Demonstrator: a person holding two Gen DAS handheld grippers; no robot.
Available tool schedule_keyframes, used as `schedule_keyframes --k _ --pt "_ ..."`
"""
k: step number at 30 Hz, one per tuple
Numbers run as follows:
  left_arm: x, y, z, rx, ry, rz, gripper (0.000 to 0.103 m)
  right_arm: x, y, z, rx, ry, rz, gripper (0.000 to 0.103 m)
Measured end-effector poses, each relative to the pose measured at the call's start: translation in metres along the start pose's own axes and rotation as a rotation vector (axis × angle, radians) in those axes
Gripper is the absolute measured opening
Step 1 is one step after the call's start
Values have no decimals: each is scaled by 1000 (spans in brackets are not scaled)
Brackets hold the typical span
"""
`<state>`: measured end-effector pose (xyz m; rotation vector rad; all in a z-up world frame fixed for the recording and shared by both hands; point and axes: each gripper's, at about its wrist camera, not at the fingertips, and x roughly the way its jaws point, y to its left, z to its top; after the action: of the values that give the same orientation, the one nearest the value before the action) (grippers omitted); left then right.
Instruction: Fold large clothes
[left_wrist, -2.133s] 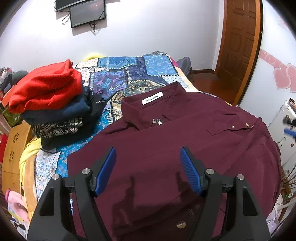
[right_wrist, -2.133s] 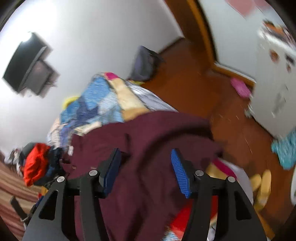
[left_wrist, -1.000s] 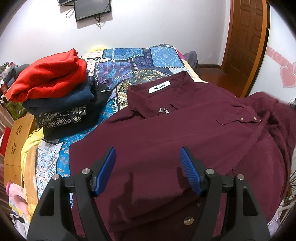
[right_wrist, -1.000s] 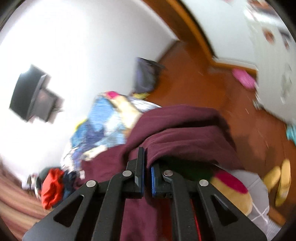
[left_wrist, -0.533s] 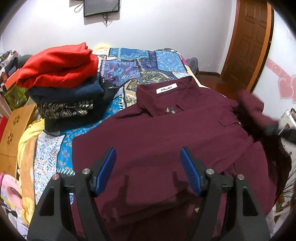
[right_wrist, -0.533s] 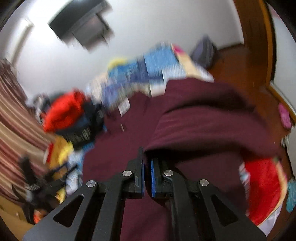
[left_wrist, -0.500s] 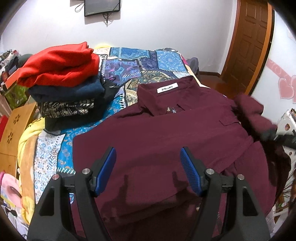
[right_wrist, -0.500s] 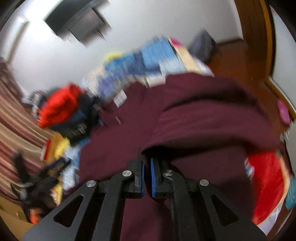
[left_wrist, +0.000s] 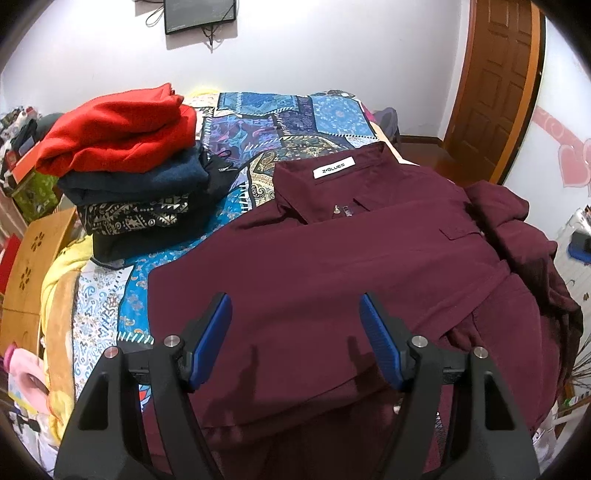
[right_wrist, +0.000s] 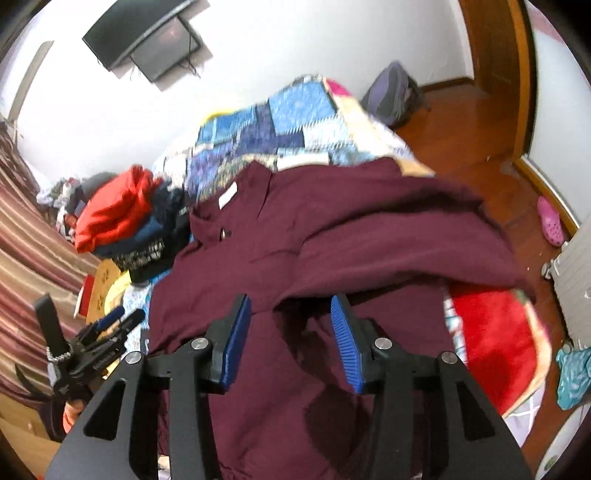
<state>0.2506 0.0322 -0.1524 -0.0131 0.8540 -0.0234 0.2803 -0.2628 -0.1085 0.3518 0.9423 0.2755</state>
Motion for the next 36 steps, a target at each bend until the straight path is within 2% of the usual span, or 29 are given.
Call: schedule_keyframes --k 1,3,5,9,17,20,26,28,30,32,36 --pt "0 -1 0 2 0 1 71 -5 -6 2 23 -21 -8 46" --pt "1 -4 2 4 1 3 71 -15 -22 6 87 -62 -23 63" --pt "3 -6 3 5 4 5 71 -21 -42 10 162 -96 -39 67" --pt "7 -12 6 17 11 14 71 -19 -85 13 333 -111 -80 67" --pt "18 -19 14 24 34 27 71 21 -155 -2 614 -28 -9 67" --pt "24 -22 14 31 46 30 71 36 -171 -5 662 9 17 67" --pt "33 -26 13 41 66 34 71 49 -181 7 652 -10 -4 67" --pt "35 -25 13 36 67 34 71 52 -183 12 635 -15 -34 59" --pt "36 -23 14 26 69 31 71 53 -183 16 604 -7 -90 31" --pt "36 -20 14 17 67 28 71 51 -182 19 590 -10 -109 14" --pt "34 -13 14 2 61 27 71 31 -169 28 536 -68 -123 8"
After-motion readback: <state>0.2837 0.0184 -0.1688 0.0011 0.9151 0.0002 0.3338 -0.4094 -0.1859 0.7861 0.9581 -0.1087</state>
